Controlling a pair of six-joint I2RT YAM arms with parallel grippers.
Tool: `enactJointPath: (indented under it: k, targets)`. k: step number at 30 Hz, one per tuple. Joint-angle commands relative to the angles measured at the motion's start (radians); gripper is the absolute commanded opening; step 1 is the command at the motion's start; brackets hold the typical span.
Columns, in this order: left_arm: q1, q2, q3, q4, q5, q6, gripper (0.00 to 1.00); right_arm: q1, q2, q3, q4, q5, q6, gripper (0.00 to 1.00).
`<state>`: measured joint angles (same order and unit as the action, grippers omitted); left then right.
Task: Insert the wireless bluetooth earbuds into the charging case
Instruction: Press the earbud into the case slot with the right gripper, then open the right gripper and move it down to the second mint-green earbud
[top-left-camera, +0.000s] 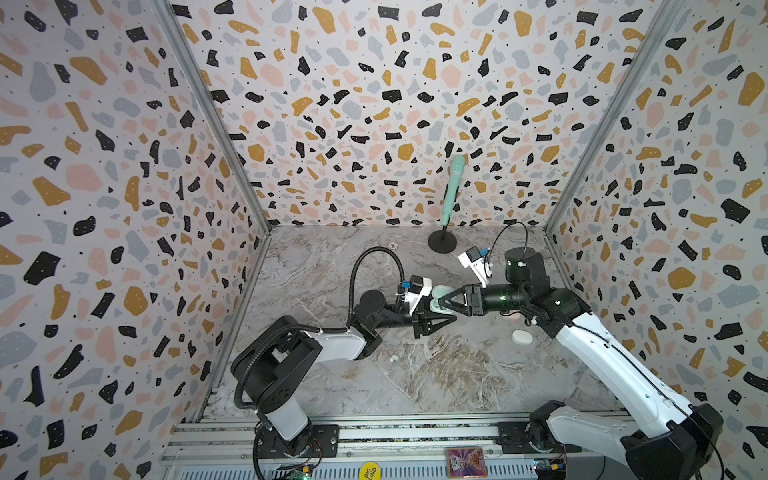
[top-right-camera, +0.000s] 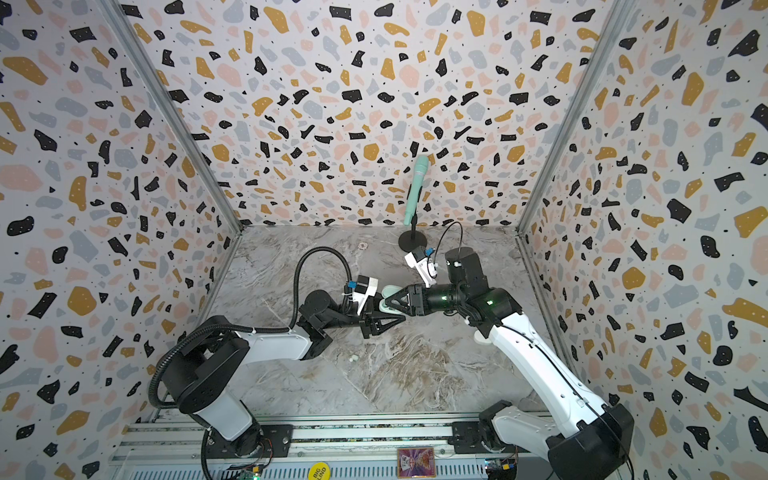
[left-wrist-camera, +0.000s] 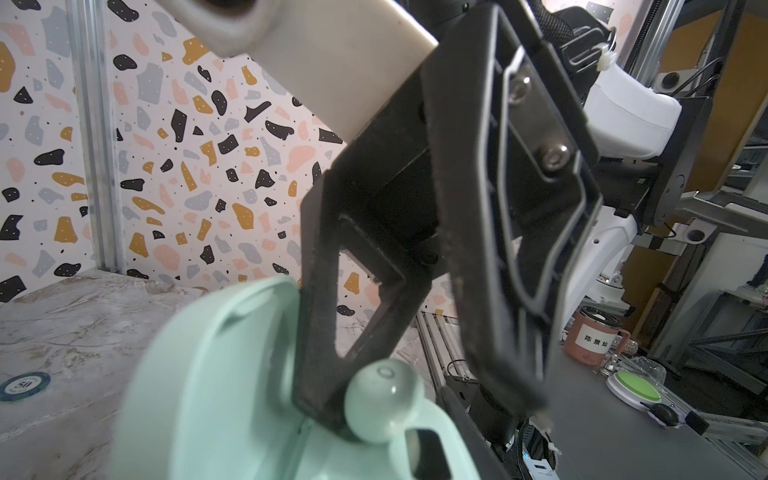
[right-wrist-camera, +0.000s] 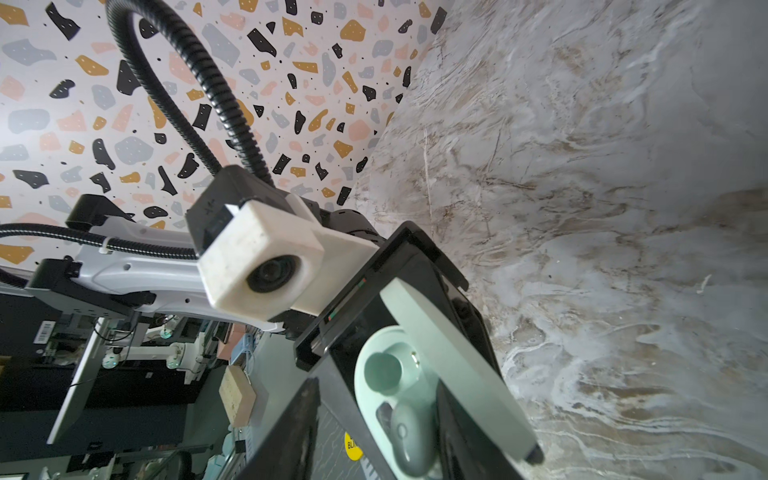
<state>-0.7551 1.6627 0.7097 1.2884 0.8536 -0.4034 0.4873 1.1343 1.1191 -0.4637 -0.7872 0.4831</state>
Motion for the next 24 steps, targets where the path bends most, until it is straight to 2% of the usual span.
enactJointPath:
  k: [1,17,24]
  targets:
    - [-0.018,-0.041,0.011,0.078,0.052,0.036,0.32,-0.003,-0.005,0.05,-0.046,0.093,-0.036,0.51]
    - [-0.018,-0.05,-0.004,0.042,0.025,0.078,0.32,0.011,-0.067,0.083,-0.099,0.106,-0.018,0.56]
    - [0.03,-0.08,-0.038,0.032,-0.013,0.087,0.32,0.083,-0.12,0.084,-0.158,0.129,-0.016,0.57]
